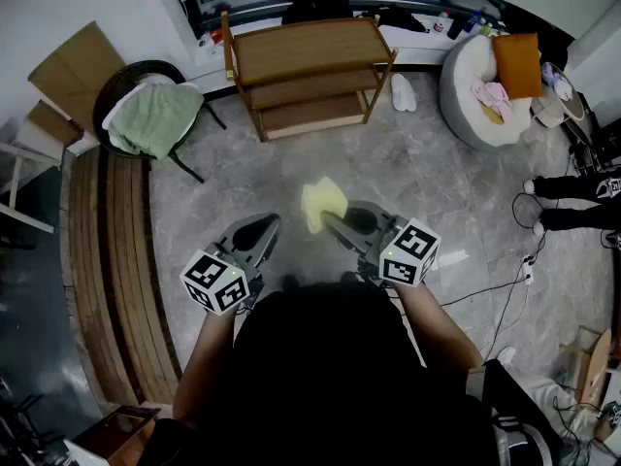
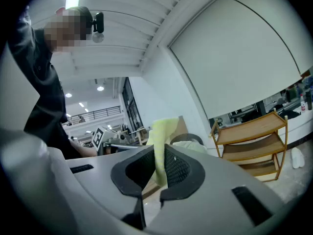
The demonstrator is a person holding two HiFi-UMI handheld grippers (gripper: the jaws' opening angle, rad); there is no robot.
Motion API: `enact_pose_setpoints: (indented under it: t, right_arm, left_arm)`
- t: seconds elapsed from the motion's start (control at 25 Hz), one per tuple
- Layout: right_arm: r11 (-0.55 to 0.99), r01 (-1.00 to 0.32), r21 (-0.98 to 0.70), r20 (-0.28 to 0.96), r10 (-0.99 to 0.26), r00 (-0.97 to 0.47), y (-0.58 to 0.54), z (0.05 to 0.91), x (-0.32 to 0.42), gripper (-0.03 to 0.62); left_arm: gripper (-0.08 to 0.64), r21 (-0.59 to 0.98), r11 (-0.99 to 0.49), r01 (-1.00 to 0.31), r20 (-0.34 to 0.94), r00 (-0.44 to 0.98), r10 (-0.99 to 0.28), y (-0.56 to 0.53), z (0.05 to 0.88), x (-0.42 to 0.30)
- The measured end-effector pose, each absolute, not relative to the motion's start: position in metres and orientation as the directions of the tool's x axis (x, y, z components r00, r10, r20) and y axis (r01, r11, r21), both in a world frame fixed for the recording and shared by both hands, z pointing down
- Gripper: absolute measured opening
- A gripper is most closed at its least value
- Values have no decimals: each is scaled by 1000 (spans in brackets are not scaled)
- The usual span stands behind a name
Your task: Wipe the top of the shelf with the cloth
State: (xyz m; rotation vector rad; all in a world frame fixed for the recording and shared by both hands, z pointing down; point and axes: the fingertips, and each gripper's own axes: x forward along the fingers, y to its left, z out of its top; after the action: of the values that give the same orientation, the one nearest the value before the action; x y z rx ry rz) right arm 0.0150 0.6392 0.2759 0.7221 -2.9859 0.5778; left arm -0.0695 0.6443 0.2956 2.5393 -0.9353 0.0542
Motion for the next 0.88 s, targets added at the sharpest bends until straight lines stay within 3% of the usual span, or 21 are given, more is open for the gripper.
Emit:
enact_pose_setpoints:
  t: [0.88]
  right_arm:
    - [713,-607,-350,241,-558,-794,608,306,-50,41]
  left_arm:
    - [11,457,-632,-626,214,767,-605,618,326,-140]
